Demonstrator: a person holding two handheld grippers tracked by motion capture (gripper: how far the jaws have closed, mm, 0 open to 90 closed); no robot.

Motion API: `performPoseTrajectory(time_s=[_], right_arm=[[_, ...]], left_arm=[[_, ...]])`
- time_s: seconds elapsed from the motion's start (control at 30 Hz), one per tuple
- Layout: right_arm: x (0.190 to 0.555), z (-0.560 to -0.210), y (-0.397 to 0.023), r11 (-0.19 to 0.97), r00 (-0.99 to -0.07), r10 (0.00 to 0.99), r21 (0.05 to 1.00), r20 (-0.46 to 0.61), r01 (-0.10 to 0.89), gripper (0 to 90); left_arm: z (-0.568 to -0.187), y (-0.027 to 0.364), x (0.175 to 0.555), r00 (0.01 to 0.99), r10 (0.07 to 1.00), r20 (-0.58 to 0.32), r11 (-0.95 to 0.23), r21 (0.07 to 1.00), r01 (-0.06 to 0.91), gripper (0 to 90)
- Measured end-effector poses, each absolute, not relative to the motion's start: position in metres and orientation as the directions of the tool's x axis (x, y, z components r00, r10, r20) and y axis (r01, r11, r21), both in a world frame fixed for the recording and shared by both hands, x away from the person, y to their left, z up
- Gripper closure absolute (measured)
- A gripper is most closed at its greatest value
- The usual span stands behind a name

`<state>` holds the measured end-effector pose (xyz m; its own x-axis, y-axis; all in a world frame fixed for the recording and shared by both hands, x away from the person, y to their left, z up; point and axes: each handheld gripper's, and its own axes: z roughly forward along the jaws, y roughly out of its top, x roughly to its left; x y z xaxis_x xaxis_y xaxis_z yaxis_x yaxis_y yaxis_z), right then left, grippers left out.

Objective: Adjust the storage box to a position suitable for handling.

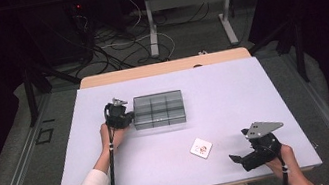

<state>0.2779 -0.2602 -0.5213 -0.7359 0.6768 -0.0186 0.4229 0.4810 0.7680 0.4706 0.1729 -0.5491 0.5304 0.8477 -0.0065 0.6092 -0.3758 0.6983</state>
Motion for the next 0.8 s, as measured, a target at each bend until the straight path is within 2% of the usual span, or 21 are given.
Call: performPoseTrajectory(time_s=[0.8], right_arm=[[0.278, -0.522, -0.259, 0.481, -0.731, 0.682, 0.770, -0.027, 0.420, 2.7]], left_arm=[[-0.550, 0.152, 0.471, 0.562, 0.827, -0.017, -0.387, 0.708, 0.591, 90.0]])
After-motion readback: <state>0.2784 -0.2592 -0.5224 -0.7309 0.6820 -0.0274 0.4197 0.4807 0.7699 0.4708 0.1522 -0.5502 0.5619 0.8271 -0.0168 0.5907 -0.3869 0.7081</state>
